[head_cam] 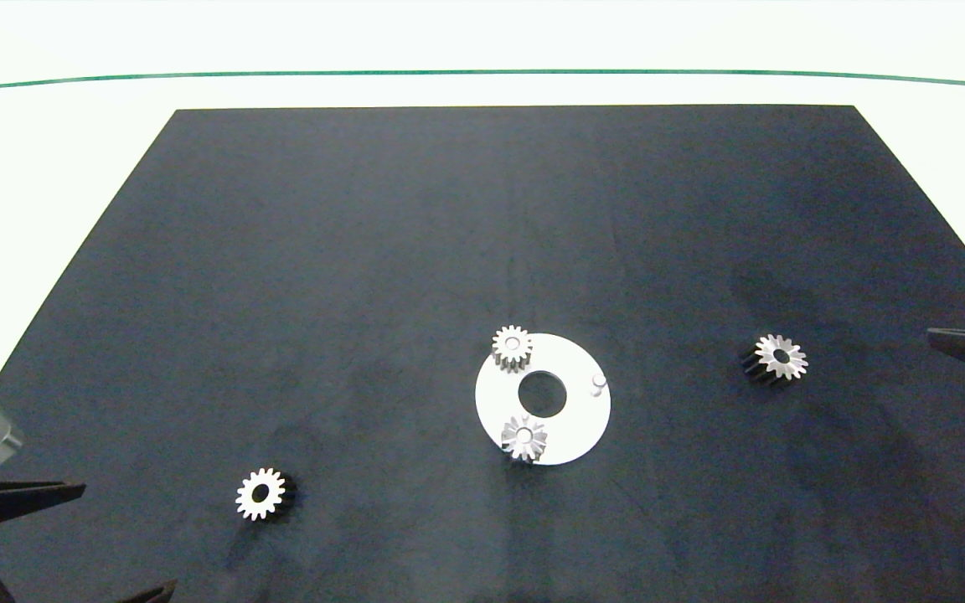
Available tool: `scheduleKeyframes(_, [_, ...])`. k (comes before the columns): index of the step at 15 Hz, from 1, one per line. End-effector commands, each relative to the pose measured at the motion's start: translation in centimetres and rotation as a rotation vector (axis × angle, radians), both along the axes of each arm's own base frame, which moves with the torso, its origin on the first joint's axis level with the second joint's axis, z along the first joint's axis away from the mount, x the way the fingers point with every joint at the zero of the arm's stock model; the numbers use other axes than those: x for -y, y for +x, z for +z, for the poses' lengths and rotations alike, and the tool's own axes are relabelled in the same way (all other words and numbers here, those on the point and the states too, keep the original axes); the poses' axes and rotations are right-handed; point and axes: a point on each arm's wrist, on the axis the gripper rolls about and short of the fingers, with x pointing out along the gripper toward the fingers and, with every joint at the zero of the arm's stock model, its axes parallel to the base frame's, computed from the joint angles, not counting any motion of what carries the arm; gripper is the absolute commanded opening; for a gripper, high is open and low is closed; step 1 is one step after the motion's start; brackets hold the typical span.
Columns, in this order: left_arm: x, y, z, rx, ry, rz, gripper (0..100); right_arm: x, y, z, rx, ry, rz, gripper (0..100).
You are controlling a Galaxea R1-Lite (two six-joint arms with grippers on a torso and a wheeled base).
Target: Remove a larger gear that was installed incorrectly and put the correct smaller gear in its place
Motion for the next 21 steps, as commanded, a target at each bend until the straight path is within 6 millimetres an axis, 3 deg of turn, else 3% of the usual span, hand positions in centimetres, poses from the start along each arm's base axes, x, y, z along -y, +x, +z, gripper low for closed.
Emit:
scheduleKeyframes(1, [1.0, 1.2, -0.6, -0.037, 0.01, -0.053, 100, 0.0, 0.0, 0.1, 0.003, 0.0, 0.0, 100])
scheduleKeyframes(8, [2.4, 3.1, -3.9, 0.028, -0.006, -0.094, 100, 0.0, -0.1, 0.4, 0.014, 0.006, -0.004, 100])
scheduleKeyframes(21, [3.7, 6.1, -7.2, 0.003, 0.011, -0.081, 100, 0.2, -0.2, 0.4, 0.017, 0.008, -0.015, 100])
